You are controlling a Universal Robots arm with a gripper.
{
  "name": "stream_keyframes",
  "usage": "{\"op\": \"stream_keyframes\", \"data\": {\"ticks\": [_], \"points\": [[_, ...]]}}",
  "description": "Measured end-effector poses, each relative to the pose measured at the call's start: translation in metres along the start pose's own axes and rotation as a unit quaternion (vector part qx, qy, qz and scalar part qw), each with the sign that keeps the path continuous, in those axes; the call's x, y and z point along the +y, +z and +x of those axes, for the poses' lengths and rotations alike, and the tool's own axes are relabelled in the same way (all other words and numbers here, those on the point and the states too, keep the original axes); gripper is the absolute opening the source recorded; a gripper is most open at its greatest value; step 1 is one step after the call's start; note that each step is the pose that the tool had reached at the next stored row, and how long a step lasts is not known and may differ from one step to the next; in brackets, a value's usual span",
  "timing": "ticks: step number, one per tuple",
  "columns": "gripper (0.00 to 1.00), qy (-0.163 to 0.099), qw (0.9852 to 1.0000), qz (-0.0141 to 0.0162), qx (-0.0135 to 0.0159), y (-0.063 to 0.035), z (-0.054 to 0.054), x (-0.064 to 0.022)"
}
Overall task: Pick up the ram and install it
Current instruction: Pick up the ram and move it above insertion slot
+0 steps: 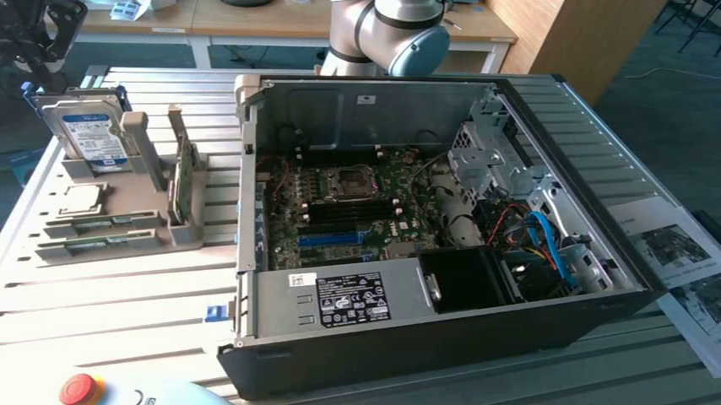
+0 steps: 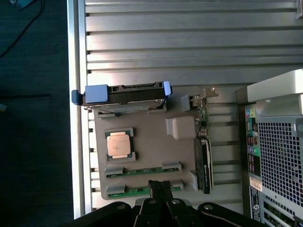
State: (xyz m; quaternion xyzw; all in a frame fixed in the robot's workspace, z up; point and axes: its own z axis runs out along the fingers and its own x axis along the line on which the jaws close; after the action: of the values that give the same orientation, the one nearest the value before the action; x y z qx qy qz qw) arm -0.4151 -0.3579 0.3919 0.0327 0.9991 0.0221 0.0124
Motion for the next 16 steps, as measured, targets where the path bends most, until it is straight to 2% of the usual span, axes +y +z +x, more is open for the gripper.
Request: {"op": "stream_keyframes", "data": {"ticks": [9, 16], "points": [[0.10, -0.027, 0.9996, -0.0007, 0.0012, 0.0000, -0.0001, -0.0004], [0.10, -0.055, 0.9985, -0.0013, 0.0025, 0.0000, 0.0000, -0.0006]]}}
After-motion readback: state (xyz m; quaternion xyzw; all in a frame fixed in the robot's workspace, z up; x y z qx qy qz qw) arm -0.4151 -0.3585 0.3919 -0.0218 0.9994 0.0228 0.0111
